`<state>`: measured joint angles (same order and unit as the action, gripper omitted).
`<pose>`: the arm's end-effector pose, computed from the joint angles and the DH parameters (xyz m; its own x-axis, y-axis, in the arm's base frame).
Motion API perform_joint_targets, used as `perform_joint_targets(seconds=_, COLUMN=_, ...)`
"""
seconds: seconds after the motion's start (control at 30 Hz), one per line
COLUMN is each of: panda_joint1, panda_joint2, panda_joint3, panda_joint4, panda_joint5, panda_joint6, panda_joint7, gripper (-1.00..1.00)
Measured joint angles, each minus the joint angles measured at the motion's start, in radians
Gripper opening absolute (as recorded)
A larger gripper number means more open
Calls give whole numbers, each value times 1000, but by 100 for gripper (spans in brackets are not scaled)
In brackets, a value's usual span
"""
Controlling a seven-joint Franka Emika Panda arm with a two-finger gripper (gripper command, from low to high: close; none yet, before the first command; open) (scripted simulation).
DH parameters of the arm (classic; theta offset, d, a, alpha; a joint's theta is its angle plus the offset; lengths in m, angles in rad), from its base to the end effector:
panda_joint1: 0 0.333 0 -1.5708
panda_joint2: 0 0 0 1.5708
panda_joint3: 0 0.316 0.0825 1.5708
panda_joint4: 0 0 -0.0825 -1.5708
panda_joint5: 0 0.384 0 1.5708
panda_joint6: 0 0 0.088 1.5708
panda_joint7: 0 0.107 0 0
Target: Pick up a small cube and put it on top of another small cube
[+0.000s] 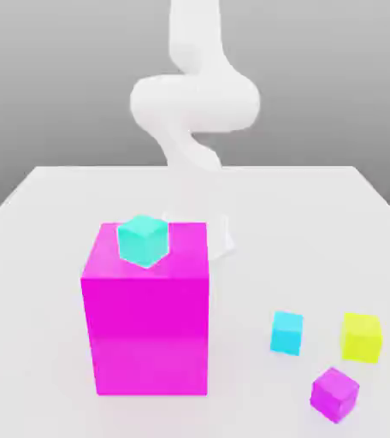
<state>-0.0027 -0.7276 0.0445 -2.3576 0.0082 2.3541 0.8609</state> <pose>0.3761 0.0213 0.6613 0.5107 -0.7340 0.4477 -0.5482 -0.6791 -0.4881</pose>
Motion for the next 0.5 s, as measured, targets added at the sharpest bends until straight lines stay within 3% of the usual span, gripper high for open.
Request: perform_joint_targets(seconds=0.5, panda_joint1=22, panda_joint2=544, panda_joint3=302, panda_joint4=-400, panda_joint5=15, panda_joint6=396, panda_joint7=473, gripper=0)
